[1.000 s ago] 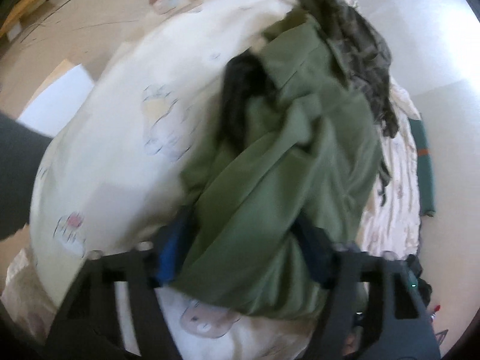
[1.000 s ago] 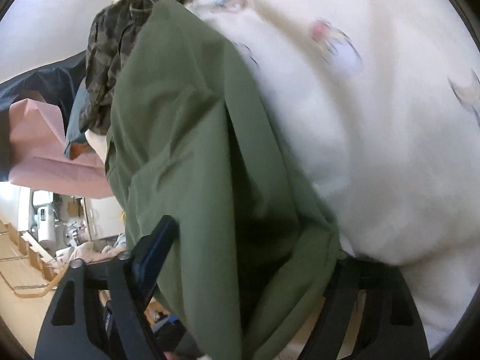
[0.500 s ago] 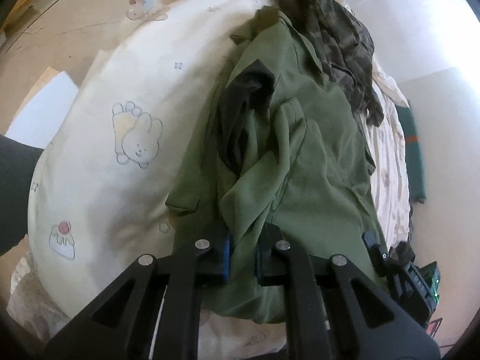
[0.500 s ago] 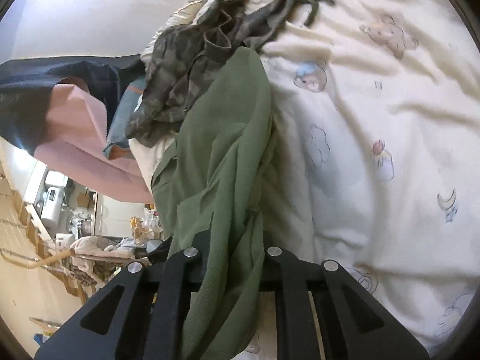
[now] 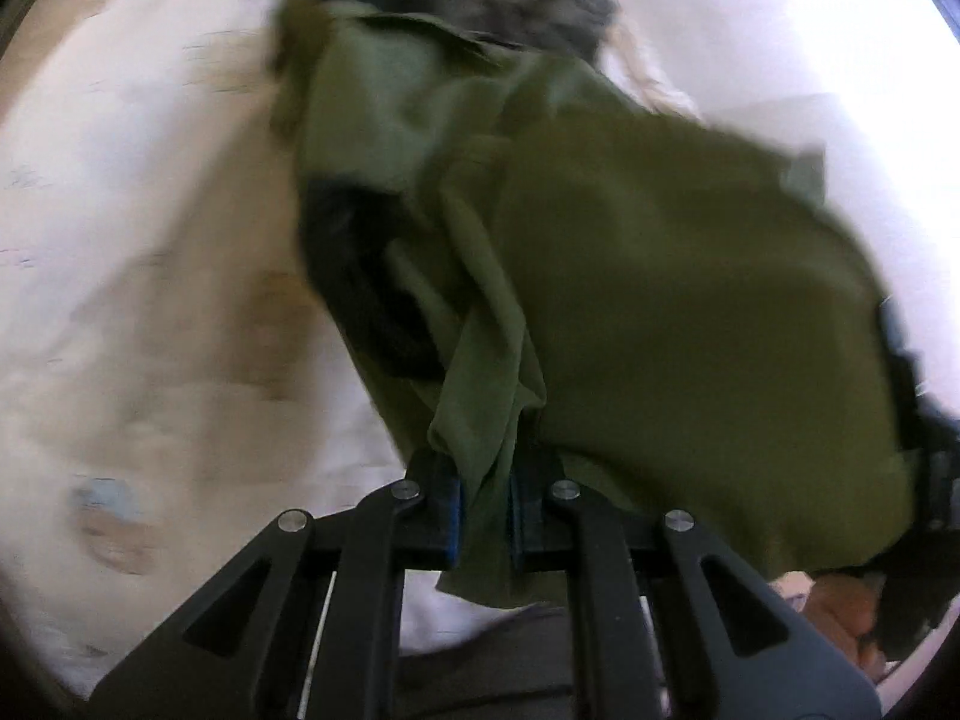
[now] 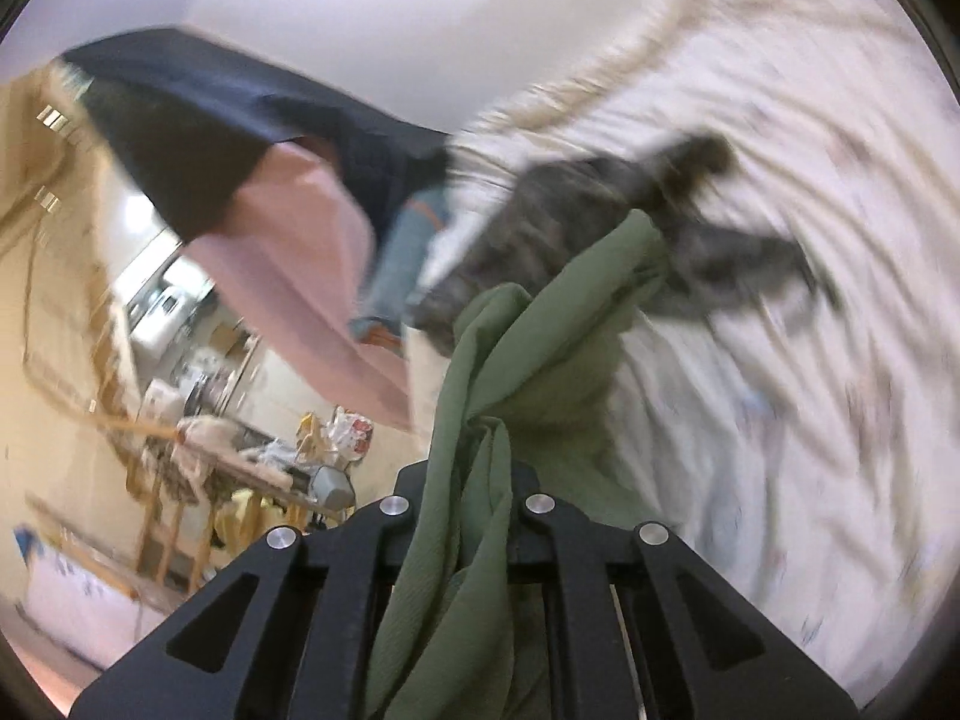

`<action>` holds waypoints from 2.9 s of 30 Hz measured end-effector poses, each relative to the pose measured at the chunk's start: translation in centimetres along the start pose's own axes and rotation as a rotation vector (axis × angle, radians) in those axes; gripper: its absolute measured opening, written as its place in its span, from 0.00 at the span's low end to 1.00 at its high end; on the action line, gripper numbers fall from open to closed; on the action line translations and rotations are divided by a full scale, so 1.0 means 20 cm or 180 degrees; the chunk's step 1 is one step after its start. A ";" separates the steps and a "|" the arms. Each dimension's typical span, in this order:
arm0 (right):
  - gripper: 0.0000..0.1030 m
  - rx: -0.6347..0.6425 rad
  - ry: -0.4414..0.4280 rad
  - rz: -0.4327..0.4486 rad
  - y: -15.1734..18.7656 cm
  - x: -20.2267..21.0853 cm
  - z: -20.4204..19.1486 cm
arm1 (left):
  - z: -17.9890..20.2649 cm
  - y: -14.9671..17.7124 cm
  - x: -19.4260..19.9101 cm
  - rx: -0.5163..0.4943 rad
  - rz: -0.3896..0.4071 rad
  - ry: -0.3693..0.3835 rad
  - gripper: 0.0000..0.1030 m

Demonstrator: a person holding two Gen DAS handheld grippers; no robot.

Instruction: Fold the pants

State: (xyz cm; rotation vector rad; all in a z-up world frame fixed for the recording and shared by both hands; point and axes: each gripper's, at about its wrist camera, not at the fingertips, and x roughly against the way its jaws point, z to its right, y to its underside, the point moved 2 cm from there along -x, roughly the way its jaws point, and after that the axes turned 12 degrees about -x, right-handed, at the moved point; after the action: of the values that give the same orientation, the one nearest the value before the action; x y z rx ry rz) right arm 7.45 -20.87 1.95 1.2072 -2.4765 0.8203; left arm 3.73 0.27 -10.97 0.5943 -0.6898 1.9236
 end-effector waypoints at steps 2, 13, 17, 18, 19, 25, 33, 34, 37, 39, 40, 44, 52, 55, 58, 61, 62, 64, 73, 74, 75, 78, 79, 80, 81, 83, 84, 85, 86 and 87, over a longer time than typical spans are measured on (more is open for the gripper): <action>0.09 0.0253 -0.0049 -0.0034 -0.07 0.04 -0.16 | 0.14 -0.07 -0.04 -0.0029 0.0023 0.0247 0.09; 0.07 0.1455 0.0118 -0.0604 0.19 0.00 -0.57 | 0.20 -0.15 -0.20 0.0091 -0.0338 0.1461 0.21; 0.07 0.1152 0.0415 -0.1072 0.51 -0.23 -0.22 | -0.41 0.22 -0.12 0.0524 -0.1149 -0.0138 0.62; 0.07 0.1007 0.0506 -0.1290 0.64 -0.31 -0.08 | -0.56 0.31 -0.01 0.0677 -0.1170 -0.0481 0.62; 0.08 0.0840 0.0574 -0.1519 0.77 -0.38 0.04 | -0.70 0.39 0.17 0.0868 -0.1153 -0.0944 0.61; 0.57 0.0929 0.0597 -0.2159 1.34 -0.51 0.13 | -0.63 0.26 0.75 0.0436 -0.0285 -0.1189 0.87; 0.59 0.1000 0.0132 -0.1918 1.08 -0.09 -0.11 | -0.55 0.20 0.64 0.0300 -0.0246 -0.1094 0.89; 0.62 0.1001 0.0209 -0.1743 0.98 -0.03 -0.11 | -0.55 0.24 0.59 0.0321 -0.0304 -0.1082 0.89; 0.70 0.0930 0.0584 -0.1256 0.71 0.18 -0.01 | -0.58 0.35 0.52 0.0262 -0.0450 -0.1155 0.89; 0.70 0.0758 0.0844 -0.1020 0.55 0.27 0.11 | -0.58 0.40 0.47 0.0239 -0.0552 -0.1160 0.89; 0.70 0.0618 0.0973 -0.0960 0.50 0.29 0.19 | -0.56 0.41 0.45 0.0248 -0.0594 -0.1132 0.89; 0.70 0.0163 0.1273 -0.1144 0.48 0.21 0.46 | -0.45 0.44 0.41 -0.0081 -0.0594 -0.1230 0.89; 0.70 0.0212 0.1993 -0.1870 0.87 -0.23 0.68 | -0.51 0.59 0.10 -0.0624 -0.1081 -0.1790 0.98; 0.70 0.0136 0.2119 -0.1973 0.89 -0.27 0.74 | -0.54 0.61 0.08 -0.0641 -0.1050 -0.1836 1.00; 0.70 0.0057 0.2019 -0.1976 0.85 -0.22 0.71 | -0.48 0.58 0.14 -0.0700 -0.1003 -0.1765 0.99; 0.70 -0.0040 0.1806 -0.1919 0.78 -0.14 0.67 | -0.45 0.53 0.23 -0.0657 -0.0874 -0.1657 0.99; 0.70 -0.0025 0.1794 -0.1882 0.75 -0.13 0.63 | -0.45 0.52 0.26 -0.0639 -0.0820 -0.1625 0.99; 0.70 0.0015 0.1754 -0.1778 0.70 -0.07 0.61 | -0.45 0.47 0.32 -0.0615 -0.0723 -0.1616 0.99; 0.70 0.0183 0.1700 -0.1400 0.41 -0.07 0.58 | -0.54 0.46 0.33 -0.0258 -0.0852 -0.1190 0.99; 0.72 0.0170 0.1693 -0.1427 0.38 -0.10 0.60 | -0.52 0.44 0.34 -0.0248 -0.0753 -0.1122 0.99; 0.76 0.0142 0.1668 -0.1478 0.37 -0.13 0.61 | -0.51 0.40 0.36 -0.0256 -0.0581 -0.1071 0.99; 0.77 0.0000 0.1495 -0.1741 0.30 -0.24 0.66 | -0.50 0.25 0.39 -0.0400 -0.0355 -0.1282 0.99; 0.77 -0.0007 0.1445 -0.1802 0.28 -0.29 0.68 | -0.51 0.19 0.37 -0.0423 -0.0412 -0.1301 0.99; 0.77 0.0005 0.1422 -0.1878 0.28 -0.35 0.69 | -0.52 0.16 0.34 -0.0444 -0.0526 -0.1332 0.99; 0.77 0.0014 0.1469 -0.1906 0.27 -0.38 0.70 | -0.54 0.13 0.31 -0.0403 -0.0607 -0.1414 0.99; 0.77 -0.0014 0.1534 -0.1882 0.27 -0.42 0.70 | -0.57 0.12 0.33 -0.0274 -0.0622 -0.1447 0.99; 0.77 -0.0005 0.1483 -0.1877 0.27 -0.41 0.69 | -0.57 0.12 0.33 -0.0266 -0.0636 -0.1412 0.99; 0.77 0.0040 0.1444 -0.1860 0.28 -0.40 0.67 | -0.57 0.13 0.34 -0.0320 -0.0672 -0.1401 0.99; 0.77 0.0085 0.1435 -0.1851 0.29 -0.38 0.66 | -0.57 0.16 0.35 -0.0367 -0.0711 -0.1435 0.99; 0.77 0.0115 0.1439 -0.1837 0.31 -0.35 0.65 | -0.56 0.18 0.35 -0.0392 -0.0745 -0.1466 0.99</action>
State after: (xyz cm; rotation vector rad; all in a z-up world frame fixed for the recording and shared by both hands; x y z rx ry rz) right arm 7.01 -21.07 -14.01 1.4499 -1.6433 0.8495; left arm -3.74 11.02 -15.22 1.0081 -0.9722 1.5256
